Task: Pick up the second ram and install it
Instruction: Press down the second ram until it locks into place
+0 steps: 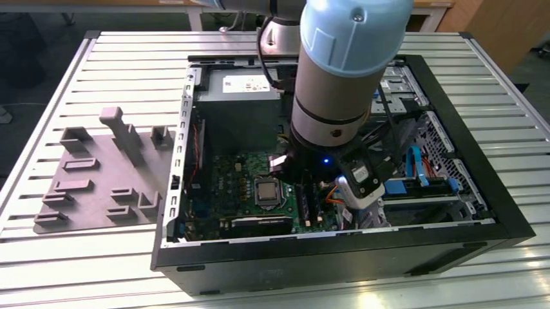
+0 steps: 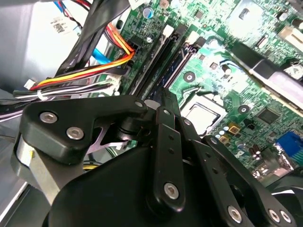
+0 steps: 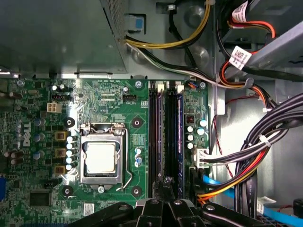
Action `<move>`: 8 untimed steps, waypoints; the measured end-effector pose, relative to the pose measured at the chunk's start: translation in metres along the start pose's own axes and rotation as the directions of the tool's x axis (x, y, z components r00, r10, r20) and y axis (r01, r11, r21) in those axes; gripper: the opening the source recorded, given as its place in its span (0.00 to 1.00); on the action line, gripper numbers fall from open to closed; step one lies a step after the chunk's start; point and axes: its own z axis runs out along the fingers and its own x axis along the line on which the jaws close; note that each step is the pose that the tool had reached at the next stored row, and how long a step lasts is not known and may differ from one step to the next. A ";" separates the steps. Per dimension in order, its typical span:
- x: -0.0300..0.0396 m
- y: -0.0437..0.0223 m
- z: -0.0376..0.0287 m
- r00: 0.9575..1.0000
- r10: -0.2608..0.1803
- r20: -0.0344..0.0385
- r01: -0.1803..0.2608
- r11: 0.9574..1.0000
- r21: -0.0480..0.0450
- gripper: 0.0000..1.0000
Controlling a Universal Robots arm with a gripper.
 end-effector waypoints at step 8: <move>0.0000 -0.0068 0.0015 1.000 0.000 0.000 0.000 1.000 0.000 0.11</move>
